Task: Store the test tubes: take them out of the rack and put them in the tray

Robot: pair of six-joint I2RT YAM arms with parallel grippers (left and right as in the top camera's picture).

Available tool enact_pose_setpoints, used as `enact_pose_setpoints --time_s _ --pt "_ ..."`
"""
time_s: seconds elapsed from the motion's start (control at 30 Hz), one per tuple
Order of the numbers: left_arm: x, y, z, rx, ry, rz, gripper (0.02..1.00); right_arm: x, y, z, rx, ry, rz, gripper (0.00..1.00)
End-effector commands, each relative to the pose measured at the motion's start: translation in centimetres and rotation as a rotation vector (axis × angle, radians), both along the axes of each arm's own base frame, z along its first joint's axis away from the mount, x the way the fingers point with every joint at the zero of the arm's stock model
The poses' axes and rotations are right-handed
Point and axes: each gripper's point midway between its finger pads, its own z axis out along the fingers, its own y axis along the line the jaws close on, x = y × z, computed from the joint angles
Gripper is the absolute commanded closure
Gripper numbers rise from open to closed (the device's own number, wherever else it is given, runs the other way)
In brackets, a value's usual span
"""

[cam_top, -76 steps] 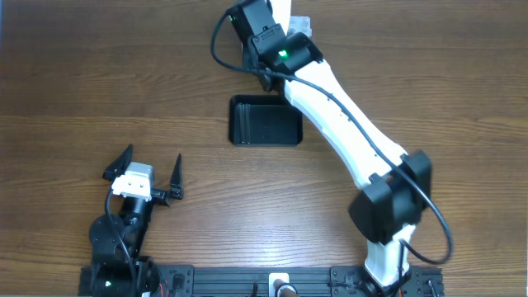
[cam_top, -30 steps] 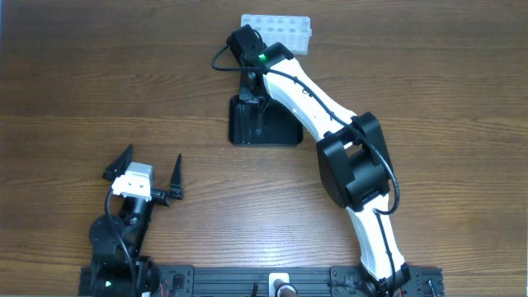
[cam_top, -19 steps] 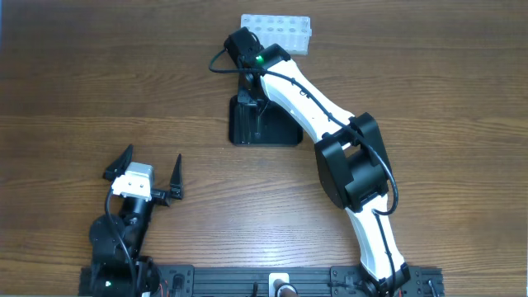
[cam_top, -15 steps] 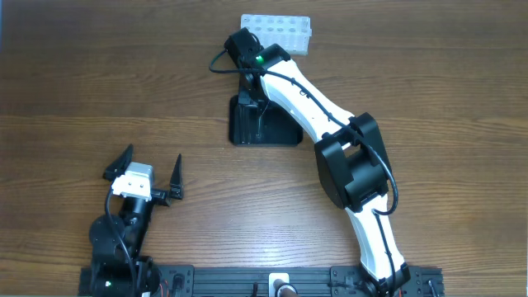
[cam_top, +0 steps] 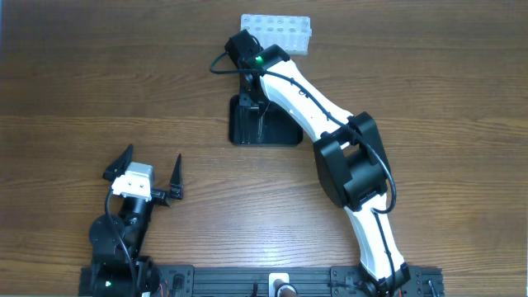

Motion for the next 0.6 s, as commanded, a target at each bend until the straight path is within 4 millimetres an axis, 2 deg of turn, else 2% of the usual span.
enact_pose_setpoints --time_s 0.03,0.2,0.3,0.43,0.53,0.6 --pt "-0.1 -0.3 -0.1 0.013 -0.005 -0.014 0.018 -0.6 0.1 -1.3 -0.021 0.027 0.022 0.752" --pt "-0.1 -0.3 -0.1 0.013 -0.005 -0.014 0.018 -0.6 0.6 -1.2 -0.026 0.014 0.067 0.665" --pt "-0.1 -0.3 -0.1 0.013 -0.005 -0.014 0.018 -0.6 1.5 0.1 -0.025 -0.024 0.139 0.581" --pt "-0.1 -0.3 -0.1 0.013 -0.005 -0.014 0.018 0.3 1.7 4.5 -0.047 -0.157 0.148 0.472" --pt "-0.1 -0.3 -0.1 0.013 -0.005 -0.014 0.018 1.9 0.2 9.1 -0.114 -0.307 0.127 0.369" --pt "-0.1 -0.3 -0.1 0.013 -0.005 -0.014 0.018 3.1 -1.1 11.5 -0.156 -0.392 0.108 0.354"
